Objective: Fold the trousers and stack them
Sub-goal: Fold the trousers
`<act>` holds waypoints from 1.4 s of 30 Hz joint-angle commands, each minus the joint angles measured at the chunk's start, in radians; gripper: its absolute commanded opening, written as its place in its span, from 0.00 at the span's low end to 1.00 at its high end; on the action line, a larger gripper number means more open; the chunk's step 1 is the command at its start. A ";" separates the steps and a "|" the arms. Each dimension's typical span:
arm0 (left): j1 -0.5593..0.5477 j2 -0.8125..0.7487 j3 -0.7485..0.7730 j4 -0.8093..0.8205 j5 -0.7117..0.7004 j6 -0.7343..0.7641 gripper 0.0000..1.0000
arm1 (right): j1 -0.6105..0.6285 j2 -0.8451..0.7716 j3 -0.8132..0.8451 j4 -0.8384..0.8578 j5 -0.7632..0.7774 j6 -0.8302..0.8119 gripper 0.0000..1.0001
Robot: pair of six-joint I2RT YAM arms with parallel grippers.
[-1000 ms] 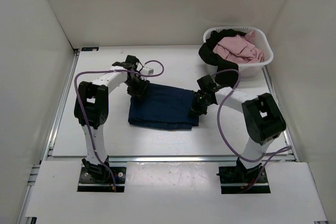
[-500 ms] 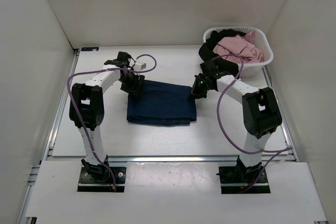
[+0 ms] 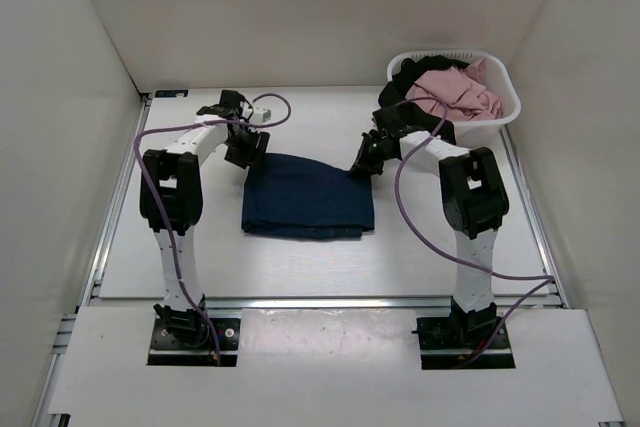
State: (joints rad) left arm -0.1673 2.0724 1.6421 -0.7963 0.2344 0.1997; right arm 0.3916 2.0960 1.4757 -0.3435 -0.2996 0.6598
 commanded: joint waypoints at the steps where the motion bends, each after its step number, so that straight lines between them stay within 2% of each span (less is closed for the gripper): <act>1: 0.014 0.015 0.077 0.002 -0.056 -0.014 0.68 | -0.039 -0.002 0.029 -0.025 0.051 -0.012 0.00; 7: 0.014 -0.026 0.097 -0.018 -0.067 -0.014 0.70 | -0.060 -0.062 0.078 -0.071 0.074 -0.060 0.00; 9: 0.014 -0.075 0.088 -0.018 -0.086 -0.005 0.73 | -0.060 -0.105 0.116 -0.115 0.086 -0.084 0.06; 10: 0.014 -0.093 0.088 -0.030 -0.095 -0.005 0.74 | -0.060 -0.122 0.130 -0.136 0.086 -0.097 0.22; 12: 0.023 -0.158 0.102 -0.061 -0.107 0.007 0.78 | -0.060 -0.181 0.167 -0.216 0.103 -0.133 0.40; 13: 0.035 -0.184 0.102 -0.075 -0.118 0.007 0.78 | -0.060 -0.203 0.176 -0.247 0.125 -0.146 0.60; 16: 0.075 -0.320 0.070 -0.107 -0.158 0.033 1.00 | -0.083 -0.286 0.192 -0.397 0.125 -0.206 0.77; 17: 0.089 -0.359 0.046 -0.107 -0.176 0.043 1.00 | -0.098 -0.306 0.192 -0.438 0.107 -0.224 0.94; 18: 0.122 -0.435 -0.011 -0.116 -0.229 0.052 1.00 | -0.108 -0.344 0.192 -0.481 0.106 -0.242 0.99; 19: 0.143 -0.471 -0.042 -0.116 -0.265 0.061 1.00 | -0.120 -0.364 0.183 -0.577 0.115 -0.262 0.99; 21: 0.190 -0.537 -0.108 -0.152 -0.334 0.070 1.00 | -0.158 -0.440 0.131 -0.655 0.155 -0.285 0.99; 22: 0.251 -0.599 -0.179 -0.184 -0.380 0.070 1.00 | -0.172 -0.474 0.105 -0.687 0.186 -0.296 0.99; 24: 0.326 -0.670 -0.260 -0.207 -0.391 0.085 1.00 | -0.213 -0.592 0.007 -0.733 0.276 -0.308 0.99; 25: 0.403 -0.745 -0.343 -0.207 -0.391 0.101 1.00 | -0.232 -0.632 -0.021 -0.733 0.292 -0.308 0.99; 28: 0.495 -0.857 -0.456 -0.231 -0.379 0.119 1.00 | -0.328 -0.769 -0.084 -0.749 0.274 -0.331 0.99; 32: 0.520 -1.011 -0.582 -0.256 -0.331 0.109 1.00 | -0.413 -0.881 -0.153 -0.720 0.238 -0.350 0.99; 35: 0.520 -1.022 -0.568 -0.300 -0.331 0.087 1.00 | -0.424 -0.892 -0.153 -0.732 0.185 -0.361 0.99; 42: 0.529 -1.078 -0.547 -0.360 -0.322 0.069 1.00 | -0.424 -0.941 -0.175 -0.732 0.208 -0.373 0.99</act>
State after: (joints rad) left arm 0.3569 1.0443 1.0611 -1.1233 -0.1135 0.2859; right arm -0.0288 1.1931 1.3151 -1.0683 -0.0849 0.3206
